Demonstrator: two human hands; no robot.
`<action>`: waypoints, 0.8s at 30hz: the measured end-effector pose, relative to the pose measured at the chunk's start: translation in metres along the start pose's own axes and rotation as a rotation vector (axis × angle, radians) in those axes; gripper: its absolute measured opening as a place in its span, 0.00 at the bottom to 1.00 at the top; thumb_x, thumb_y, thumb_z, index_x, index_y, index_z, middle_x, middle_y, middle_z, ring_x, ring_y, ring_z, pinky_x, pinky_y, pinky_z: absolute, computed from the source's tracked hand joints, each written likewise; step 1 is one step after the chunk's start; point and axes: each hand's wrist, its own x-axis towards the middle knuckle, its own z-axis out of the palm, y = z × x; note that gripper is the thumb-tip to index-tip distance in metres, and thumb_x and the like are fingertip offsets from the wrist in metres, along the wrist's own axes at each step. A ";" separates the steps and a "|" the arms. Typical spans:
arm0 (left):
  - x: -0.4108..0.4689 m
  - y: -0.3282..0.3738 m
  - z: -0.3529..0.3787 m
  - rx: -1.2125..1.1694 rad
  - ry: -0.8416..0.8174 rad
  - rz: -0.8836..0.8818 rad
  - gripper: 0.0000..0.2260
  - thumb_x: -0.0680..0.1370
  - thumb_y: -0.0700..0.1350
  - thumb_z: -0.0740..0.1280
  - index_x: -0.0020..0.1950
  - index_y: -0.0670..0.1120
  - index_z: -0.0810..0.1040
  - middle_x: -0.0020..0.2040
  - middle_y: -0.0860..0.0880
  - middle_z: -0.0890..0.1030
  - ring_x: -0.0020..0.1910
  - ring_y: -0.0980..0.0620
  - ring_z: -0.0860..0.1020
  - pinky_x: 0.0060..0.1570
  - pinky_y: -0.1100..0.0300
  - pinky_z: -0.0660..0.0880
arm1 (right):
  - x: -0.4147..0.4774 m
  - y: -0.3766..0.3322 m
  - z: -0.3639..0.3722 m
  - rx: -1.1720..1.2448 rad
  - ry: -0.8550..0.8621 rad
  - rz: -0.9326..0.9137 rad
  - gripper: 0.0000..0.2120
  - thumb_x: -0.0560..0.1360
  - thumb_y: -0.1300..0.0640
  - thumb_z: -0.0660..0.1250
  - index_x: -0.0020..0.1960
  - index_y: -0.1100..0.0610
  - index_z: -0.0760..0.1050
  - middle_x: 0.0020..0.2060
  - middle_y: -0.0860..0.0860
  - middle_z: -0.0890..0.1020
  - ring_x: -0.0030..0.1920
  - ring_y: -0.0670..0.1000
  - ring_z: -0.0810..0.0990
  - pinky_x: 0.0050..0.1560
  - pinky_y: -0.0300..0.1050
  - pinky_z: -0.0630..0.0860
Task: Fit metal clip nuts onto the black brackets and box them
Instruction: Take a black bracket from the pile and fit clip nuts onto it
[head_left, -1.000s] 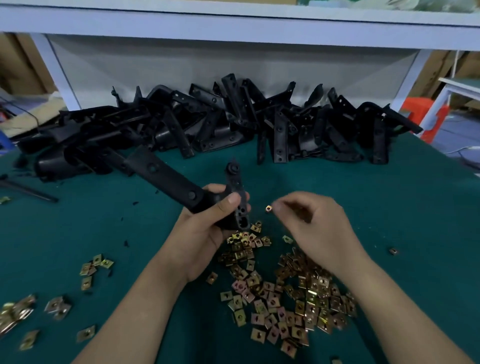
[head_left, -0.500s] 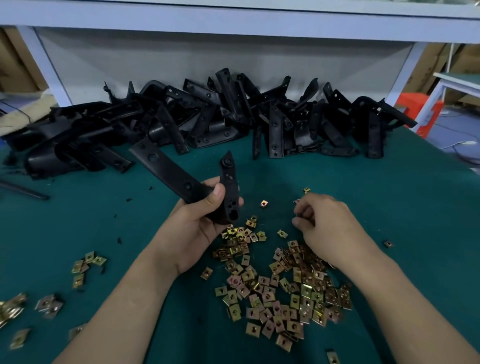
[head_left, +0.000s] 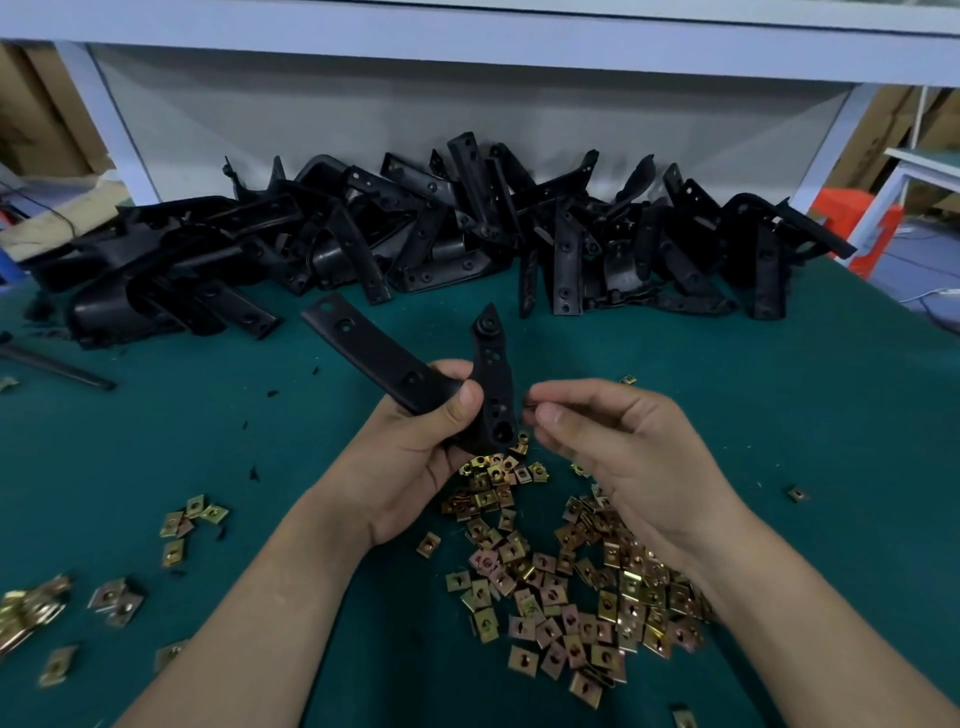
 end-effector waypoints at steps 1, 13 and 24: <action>0.000 0.000 0.000 -0.003 -0.009 -0.007 0.31 0.69 0.47 0.74 0.68 0.36 0.72 0.60 0.36 0.80 0.54 0.45 0.83 0.52 0.59 0.81 | -0.001 -0.001 0.001 0.052 -0.014 0.032 0.12 0.67 0.59 0.74 0.50 0.58 0.86 0.49 0.57 0.87 0.51 0.50 0.86 0.51 0.37 0.80; 0.000 -0.001 -0.001 -0.017 -0.121 -0.018 0.17 0.65 0.50 0.82 0.49 0.48 0.83 0.52 0.44 0.85 0.50 0.49 0.85 0.48 0.59 0.81 | -0.003 -0.005 0.008 0.157 0.025 0.159 0.19 0.63 0.62 0.77 0.54 0.57 0.84 0.47 0.56 0.87 0.44 0.48 0.85 0.45 0.37 0.81; -0.002 -0.001 0.003 -0.014 -0.061 0.000 0.09 0.66 0.45 0.76 0.45 0.49 0.82 0.48 0.44 0.86 0.48 0.48 0.86 0.45 0.60 0.82 | -0.002 -0.004 0.008 0.246 0.027 0.264 0.16 0.63 0.63 0.75 0.50 0.59 0.82 0.44 0.56 0.87 0.40 0.47 0.84 0.41 0.37 0.81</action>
